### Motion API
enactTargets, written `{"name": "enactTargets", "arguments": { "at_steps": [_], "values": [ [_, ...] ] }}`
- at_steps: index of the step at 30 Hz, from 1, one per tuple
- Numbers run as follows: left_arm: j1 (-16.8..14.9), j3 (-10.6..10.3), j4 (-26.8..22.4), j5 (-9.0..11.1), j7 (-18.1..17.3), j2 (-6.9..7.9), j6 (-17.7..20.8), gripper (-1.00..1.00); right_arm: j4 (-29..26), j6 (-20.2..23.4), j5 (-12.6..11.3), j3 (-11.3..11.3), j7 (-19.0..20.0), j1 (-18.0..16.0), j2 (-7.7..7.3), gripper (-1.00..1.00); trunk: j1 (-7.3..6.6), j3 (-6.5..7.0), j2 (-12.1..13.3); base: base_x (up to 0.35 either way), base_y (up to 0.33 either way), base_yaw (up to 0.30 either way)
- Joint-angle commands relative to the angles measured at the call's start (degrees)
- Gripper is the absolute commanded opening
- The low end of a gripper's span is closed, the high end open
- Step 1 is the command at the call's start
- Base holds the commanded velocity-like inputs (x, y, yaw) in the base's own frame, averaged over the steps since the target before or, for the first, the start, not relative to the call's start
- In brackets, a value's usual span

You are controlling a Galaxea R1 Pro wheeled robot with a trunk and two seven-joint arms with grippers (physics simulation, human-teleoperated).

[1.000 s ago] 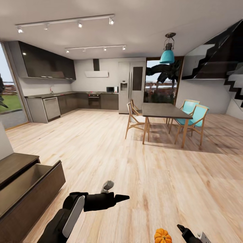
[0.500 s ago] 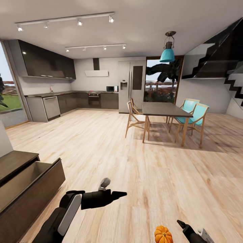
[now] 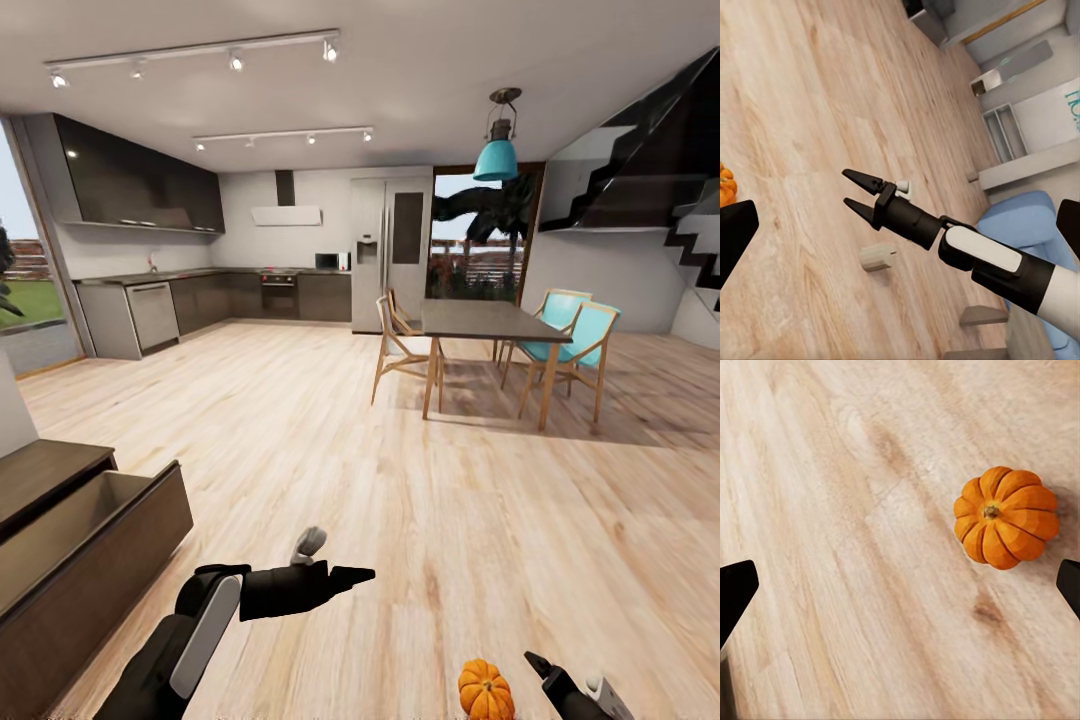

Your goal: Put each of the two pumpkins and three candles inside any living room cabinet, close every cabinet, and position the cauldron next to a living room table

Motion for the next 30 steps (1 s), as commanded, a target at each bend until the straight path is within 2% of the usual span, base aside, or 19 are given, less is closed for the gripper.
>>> {"name": "enactTargets", "arguments": {
  "at_steps": [1,8,16,30],
  "values": [
    [-0.04,0.02,-0.01,-0.02,-0.16,-0.03,0.27,1.0,0.0,0.28,-0.59,0.13,0.16,-0.03,-0.01,1.0,0.22,-0.24,-0.44,0.0,0.0,0.0],
    [-0.04,0.01,-0.01,-0.02,-0.16,0.09,0.31,1.0,0.0,0.25,-0.69,0.11,0.23,-0.03,0.01,1.0,1.75,-1.5,-3.25,0.0,0.0,0.0],
    [-0.04,-0.01,-0.01,-0.01,-0.16,0.11,0.32,1.0,0.09,0.26,-0.89,-0.14,3.41,-0.03,-0.01,1.0,3.51,-2.94,-6.46,0.0,0.0,0.0],
    [-0.04,0.02,0.01,0.03,-0.16,0.12,0.31,1.0,0.09,0.38,-0.79,-0.17,3.53,-0.03,-0.05,1.0,6.59,-5.45,-12.07,0.0,0.0,0.0]
  ]
}}
